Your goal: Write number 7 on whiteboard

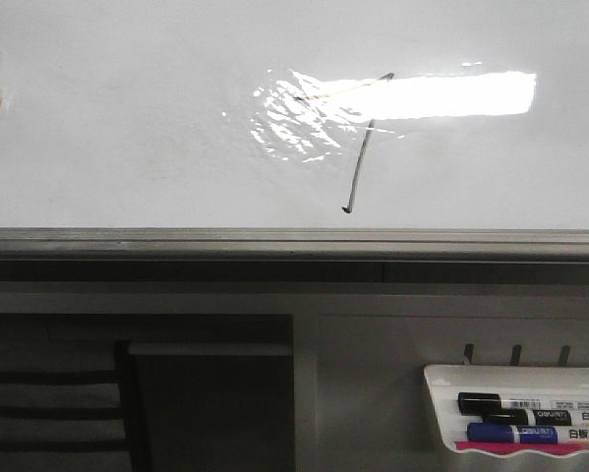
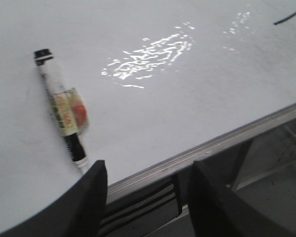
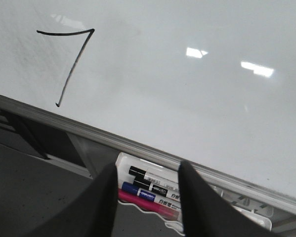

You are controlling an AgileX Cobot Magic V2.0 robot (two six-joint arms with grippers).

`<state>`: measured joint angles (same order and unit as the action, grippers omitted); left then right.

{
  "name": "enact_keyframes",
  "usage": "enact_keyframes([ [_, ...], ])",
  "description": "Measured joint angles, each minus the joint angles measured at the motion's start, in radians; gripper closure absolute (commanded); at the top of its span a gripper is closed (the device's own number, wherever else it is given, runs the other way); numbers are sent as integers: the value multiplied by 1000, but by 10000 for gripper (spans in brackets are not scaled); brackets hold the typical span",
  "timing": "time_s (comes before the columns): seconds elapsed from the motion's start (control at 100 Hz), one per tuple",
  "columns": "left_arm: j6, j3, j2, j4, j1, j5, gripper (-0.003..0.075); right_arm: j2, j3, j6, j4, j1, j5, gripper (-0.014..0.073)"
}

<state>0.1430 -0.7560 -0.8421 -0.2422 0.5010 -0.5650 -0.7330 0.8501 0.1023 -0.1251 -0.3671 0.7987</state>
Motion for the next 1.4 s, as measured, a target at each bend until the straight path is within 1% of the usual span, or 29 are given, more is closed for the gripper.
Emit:
enact_keyframes([
  [0.06, 0, 68, 35, -13, 16, 73, 373, 28, -58, 1, -9, 0, -56, 463],
  [0.15, 0, 143, 62, -23, 20, 172, 373, 63, -138, 3, -15, 0, -141, 557],
  [0.25, 0, 181, 68, -27, 20, 232, 373, 85, -193, 3, -17, 0, -206, 666],
  [0.35, 0, 190, 60, -27, 20, 252, 389, 87, -221, 3, -17, 0, -236, 665],
  [0.4, 0, 190, 50, -27, 20, 259, 429, 87, -228, 3, -17, 0, -238, 665],
  [0.59, 0, 190, 18, -18, 20, 269, 653, 87, -233, 3, -17, 0, -238, 665],
  [0.69, 0, 190, 4, -9, 20, 271, 740, 87, -233, 3, -17, 0, -238, 665],
  [1.2, 0, 201, -81, -6, 20, 277, 741, 87, -233, 4, -17, 0, -236, 665],
  [1.31, 0, 250, -47, -6, 15, 316, 741, 87, -233, 4, -17, 0, -236, 665],
  [1.4, 0, 333, 35, -6, -24, 383, 741, 87, -233, 4, -17, 0, -236, 665],
])
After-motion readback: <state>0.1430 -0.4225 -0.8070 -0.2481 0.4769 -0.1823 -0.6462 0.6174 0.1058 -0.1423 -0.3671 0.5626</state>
